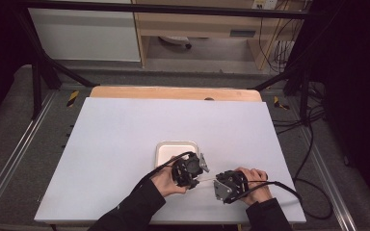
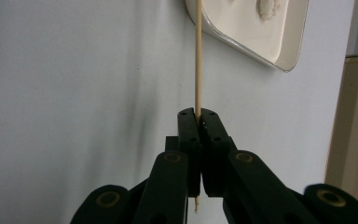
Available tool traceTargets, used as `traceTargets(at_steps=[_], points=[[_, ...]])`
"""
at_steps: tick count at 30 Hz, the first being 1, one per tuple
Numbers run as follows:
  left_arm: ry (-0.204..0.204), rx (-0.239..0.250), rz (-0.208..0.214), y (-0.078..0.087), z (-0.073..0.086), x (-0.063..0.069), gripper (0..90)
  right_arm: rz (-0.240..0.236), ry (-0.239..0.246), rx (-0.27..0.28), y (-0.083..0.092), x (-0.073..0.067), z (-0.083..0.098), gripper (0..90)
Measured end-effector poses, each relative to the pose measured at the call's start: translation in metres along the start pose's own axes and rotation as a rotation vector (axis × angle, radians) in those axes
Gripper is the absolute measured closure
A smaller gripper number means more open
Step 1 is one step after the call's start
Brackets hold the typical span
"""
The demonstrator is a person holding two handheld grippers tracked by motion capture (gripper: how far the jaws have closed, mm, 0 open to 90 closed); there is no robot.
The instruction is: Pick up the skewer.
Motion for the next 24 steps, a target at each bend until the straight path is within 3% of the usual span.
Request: traceTargets(at_steps=[2,9,20,22,24], points=[[0.000,-0.019,0.019,-0.0019,0.0018,0.0009,77.0,0.002,0.003,-0.003,0.0001,0.0005,0.0001,89.0],[-0.003,-0.040,0.025,-0.0086,0.0019,0.0035,86.5,0.006,0.007,-0.013,0.0003,0.0003,0.0005,89.0],[-0.035,-0.056,0.009,-0.0090,0.0025,0.0060,88.6,0.013,0.008,-0.001,0.0004,0.0009,-0.0010,87.9],[-0.041,-0.058,0.004,-0.0082,0.0038,0.0052,88.6,0.007,-0.020,0.009,0.0007,0.0009,-0.0014,86.7],[-0.032,-0.052,-0.003,-0.0071,0.0056,0.0042,88.7,0.010,-0.067,0.025,0.0020,0.0027,-0.0017,77.0]])
Point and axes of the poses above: each handheld gripper's, and its own axes: y roughly backward along the jaws, z roughly out of its underside, x roughly to its right, the point moved 7 cm from there along -y, roughly forward along the jaws, and after that the axes turned 12 degrees about -y, right-handed, at the moved point
